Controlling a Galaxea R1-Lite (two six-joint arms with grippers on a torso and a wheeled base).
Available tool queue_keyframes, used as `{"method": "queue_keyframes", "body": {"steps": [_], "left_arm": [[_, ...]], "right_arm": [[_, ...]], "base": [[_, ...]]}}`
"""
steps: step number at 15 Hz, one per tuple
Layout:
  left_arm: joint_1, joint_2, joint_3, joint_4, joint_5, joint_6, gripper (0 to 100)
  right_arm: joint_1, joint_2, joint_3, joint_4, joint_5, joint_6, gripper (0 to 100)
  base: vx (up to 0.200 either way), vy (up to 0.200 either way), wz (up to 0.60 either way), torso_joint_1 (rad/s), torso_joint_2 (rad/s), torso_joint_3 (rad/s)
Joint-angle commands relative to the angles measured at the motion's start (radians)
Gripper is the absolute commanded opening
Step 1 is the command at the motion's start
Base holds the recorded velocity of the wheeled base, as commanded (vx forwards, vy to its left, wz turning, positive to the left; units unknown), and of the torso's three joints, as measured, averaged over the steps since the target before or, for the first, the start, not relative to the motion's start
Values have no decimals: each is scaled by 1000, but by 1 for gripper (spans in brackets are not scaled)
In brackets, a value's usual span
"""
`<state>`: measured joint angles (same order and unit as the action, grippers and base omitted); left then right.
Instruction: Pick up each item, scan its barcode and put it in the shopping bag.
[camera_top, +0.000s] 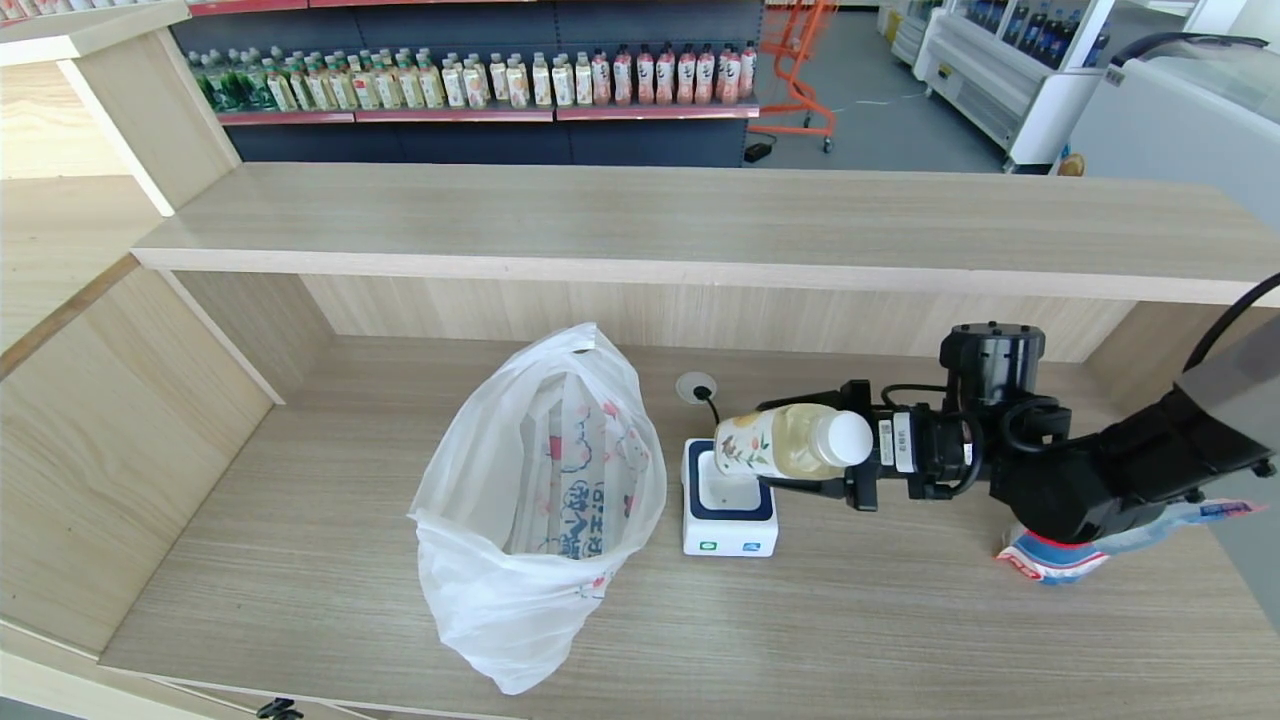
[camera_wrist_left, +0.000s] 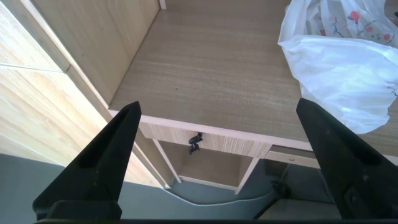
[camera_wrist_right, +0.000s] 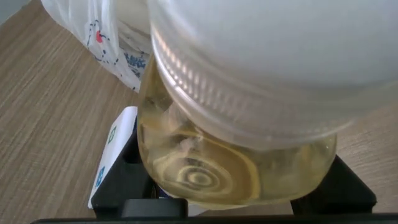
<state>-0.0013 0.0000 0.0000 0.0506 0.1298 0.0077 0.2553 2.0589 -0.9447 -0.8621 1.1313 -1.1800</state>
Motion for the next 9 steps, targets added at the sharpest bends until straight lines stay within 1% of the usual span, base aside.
{"method": "queue_keyframes", "body": {"steps": [1,3,5,9], "left_arm": [[0,2,0,0,1,0,100],[0,2,0,0,1,0,100],[0,2,0,0,1,0,100],[0,2,0,0,1,0,100]], "right_arm": [[9,32,-23,0,2,-3,0],[16,52,-46,0,5,-7,0],[18,72,-77,2,30,-24,0],[10,78,-74,3,42,-38,0]], "base": [[0,0,0,0,0,0],[0,0,0,0,0,0],[0,0,0,0,0,0],[0,0,0,0,0,0]]}}
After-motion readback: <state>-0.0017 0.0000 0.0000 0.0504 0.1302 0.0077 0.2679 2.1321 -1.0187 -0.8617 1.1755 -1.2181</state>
